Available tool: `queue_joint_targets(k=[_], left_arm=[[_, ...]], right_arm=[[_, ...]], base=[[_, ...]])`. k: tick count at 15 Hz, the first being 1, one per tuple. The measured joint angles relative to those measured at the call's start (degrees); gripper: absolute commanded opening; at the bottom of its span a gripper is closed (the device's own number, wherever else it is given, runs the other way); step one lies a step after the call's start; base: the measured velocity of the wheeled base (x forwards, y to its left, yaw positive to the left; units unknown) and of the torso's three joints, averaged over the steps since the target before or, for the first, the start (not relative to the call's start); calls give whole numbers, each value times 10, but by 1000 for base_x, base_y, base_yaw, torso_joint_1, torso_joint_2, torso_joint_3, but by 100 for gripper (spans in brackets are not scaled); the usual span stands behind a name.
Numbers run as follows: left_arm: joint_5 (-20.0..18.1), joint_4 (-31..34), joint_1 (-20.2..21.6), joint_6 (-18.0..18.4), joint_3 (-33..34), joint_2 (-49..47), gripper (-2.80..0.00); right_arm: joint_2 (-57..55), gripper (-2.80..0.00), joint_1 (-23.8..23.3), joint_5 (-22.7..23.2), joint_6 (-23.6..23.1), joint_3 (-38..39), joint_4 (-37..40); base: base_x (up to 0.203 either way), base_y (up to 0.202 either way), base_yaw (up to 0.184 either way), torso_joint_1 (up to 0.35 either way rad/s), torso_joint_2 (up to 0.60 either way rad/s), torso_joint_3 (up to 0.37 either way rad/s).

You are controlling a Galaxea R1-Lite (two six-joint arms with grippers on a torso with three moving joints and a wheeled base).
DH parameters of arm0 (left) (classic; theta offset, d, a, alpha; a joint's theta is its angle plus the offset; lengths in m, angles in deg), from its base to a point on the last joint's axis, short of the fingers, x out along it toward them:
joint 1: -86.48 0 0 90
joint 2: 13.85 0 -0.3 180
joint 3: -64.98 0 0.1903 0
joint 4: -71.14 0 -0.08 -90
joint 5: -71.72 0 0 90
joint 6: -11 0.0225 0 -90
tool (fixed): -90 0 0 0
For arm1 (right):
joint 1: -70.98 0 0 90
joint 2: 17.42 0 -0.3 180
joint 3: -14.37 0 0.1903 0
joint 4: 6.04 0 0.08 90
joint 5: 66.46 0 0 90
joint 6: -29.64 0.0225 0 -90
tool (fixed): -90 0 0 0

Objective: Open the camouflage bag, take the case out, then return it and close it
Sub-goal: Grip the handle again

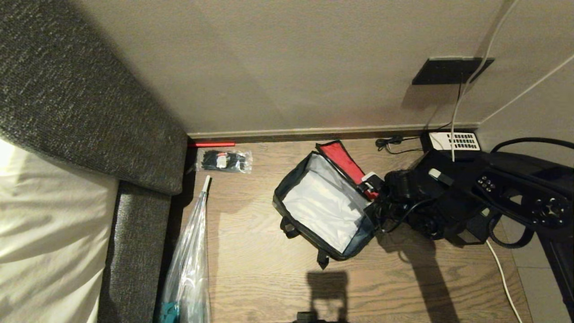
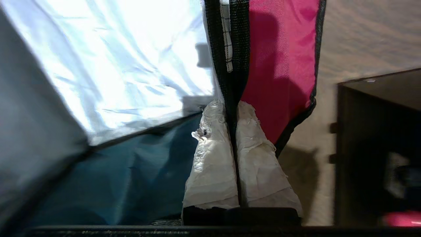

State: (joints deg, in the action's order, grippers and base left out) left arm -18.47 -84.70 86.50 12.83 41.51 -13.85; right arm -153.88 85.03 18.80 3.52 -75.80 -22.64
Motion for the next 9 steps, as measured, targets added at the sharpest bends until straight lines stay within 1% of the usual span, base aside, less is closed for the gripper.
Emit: queue_joint_targets(k=[1, 2, 7, 9], left_arm=[[0, 0, 0, 0, 0, 0, -280], [0, 0, 0, 0, 0, 0, -280], [0, 0, 0, 0, 0, 0, -280], [0, 0, 0, 0, 0, 0, -280]], right_arm=[[1, -280, -6, 0, -14, 0, -1], [2, -280, -11, 0, -17, 3, -1], [14, -280, -21, 0, -19, 18, -1], [21, -280, -23, 0, -27, 21, -1]], base=[[0, 0, 0, 0, 0, 0], [0, 0, 0, 0, 0, 0], [0, 0, 0, 0, 0, 0], [0, 0, 0, 0, 0, 0]])
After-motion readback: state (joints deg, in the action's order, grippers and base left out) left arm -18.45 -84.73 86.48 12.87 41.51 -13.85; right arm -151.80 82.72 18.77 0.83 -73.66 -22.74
